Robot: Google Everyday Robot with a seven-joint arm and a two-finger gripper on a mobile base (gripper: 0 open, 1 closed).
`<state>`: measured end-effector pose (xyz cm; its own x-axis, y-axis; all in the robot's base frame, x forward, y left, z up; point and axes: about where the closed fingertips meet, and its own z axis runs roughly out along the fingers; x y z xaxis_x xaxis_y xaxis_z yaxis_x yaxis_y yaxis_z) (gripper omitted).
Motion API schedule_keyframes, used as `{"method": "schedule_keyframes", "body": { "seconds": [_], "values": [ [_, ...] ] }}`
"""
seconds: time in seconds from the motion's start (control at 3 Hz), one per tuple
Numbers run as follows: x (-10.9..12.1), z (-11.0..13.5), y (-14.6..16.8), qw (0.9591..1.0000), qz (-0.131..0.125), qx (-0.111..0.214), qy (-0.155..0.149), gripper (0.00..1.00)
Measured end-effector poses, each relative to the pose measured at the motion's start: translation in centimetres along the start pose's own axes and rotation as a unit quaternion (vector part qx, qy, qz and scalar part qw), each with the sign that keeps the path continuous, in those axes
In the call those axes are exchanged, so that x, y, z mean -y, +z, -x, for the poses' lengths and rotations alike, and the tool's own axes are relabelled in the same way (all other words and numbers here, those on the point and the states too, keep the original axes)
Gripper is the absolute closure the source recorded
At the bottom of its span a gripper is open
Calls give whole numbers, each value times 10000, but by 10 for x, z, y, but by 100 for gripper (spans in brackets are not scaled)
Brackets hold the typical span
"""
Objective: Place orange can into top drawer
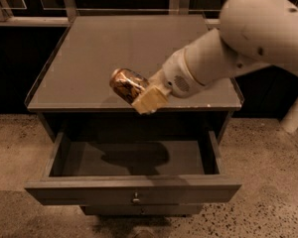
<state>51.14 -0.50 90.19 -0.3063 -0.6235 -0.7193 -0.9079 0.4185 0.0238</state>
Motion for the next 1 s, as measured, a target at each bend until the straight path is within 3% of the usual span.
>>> {"method": "schedule_keyframes", "body": {
  "seconds": [0.33, 0.67, 1.0],
  "values": [
    [-35, -43, -29, 9973, -252, 187, 660, 100],
    [-42, -117, -30, 9865, -518, 143, 1545, 100],
    [-42, -117, -30, 9866, -518, 145, 1541, 100]
  ]
}}
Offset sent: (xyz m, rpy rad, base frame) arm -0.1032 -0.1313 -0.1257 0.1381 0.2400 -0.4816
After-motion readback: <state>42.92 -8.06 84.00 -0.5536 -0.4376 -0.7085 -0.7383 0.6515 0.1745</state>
